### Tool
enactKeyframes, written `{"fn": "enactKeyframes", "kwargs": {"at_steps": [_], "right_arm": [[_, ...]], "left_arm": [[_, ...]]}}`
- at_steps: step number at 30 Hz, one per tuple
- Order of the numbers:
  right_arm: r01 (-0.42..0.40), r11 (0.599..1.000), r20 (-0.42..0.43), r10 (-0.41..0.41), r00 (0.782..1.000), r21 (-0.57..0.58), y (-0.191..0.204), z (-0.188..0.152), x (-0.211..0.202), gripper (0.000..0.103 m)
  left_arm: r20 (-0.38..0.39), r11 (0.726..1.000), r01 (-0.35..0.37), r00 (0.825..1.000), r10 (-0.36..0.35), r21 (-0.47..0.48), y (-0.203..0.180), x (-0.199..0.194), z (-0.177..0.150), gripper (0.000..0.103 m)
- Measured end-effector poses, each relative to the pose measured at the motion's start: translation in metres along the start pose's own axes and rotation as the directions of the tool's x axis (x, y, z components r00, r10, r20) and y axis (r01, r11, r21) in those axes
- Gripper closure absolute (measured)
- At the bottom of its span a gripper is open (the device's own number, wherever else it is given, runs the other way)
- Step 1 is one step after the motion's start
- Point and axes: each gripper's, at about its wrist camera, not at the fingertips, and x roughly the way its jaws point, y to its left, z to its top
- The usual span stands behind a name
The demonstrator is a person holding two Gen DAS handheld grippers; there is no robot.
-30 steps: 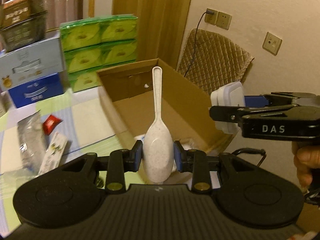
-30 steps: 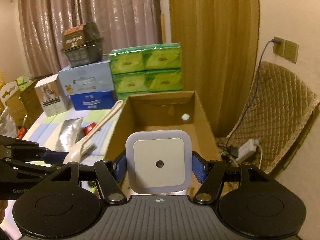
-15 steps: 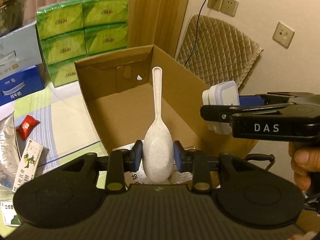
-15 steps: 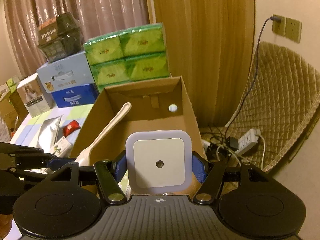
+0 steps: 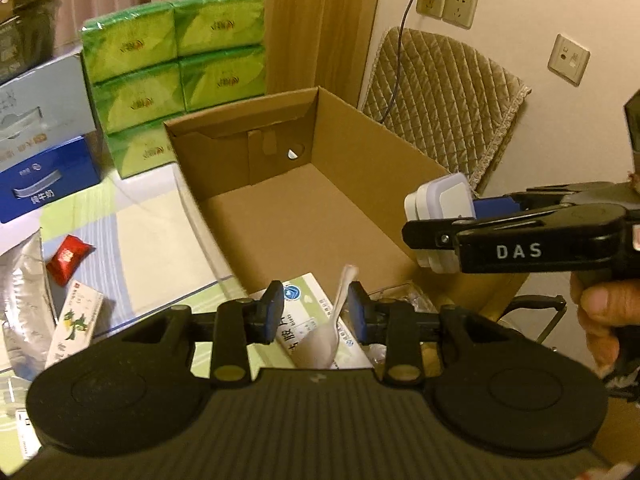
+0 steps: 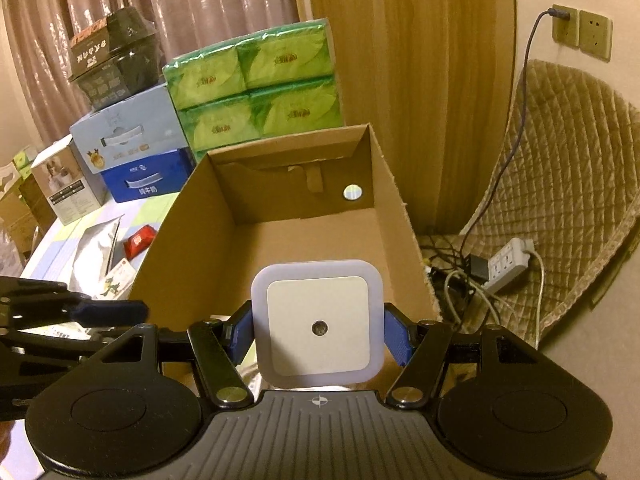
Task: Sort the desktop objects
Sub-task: 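Carry the spoon and night light to the cardboard box and release them, then withdraw both open tools from the cardboard box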
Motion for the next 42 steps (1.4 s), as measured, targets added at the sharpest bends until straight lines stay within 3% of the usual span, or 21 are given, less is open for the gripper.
{"fn": "enactKeyframes", "kwargs": {"at_steps": [7,9,11,32,42], "right_arm": [[-0.015,1.000,-0.025,0.015,1.000,0.020,0.007,-0.003,0.005,0.040],[-0.006,0.999,-0.031,0.008,0.999,0.045,0.006,-0.002,0.006,0.028],[-0.006,0.998,-0.023,0.007,1.000,0.057,0.005,-0.002,0.004,0.023],[-0.015,1.000,0.049,0.013,0.999,0.023,0.045,-0.003,-0.062,0.018],[-0.053,0.998,0.073,0.054,0.996,-0.026,0.086,-0.008,-0.086,0.006]], "left_arm": [[0.032,1.000,-0.006,0.999,0.006,0.001,0.004,-0.021,-0.002,0.071],[0.038,1.000,-0.003,0.999,0.003,0.000,0.004,-0.025,-0.002,0.071],[0.042,1.000,-0.003,0.999,0.003,0.000,0.005,-0.029,-0.003,0.071],[0.072,0.998,-0.038,0.997,0.040,-0.041,0.019,-0.097,-0.031,0.066],[0.097,0.994,-0.090,0.991,0.096,-0.065,0.039,-0.146,-0.054,0.044]]}}
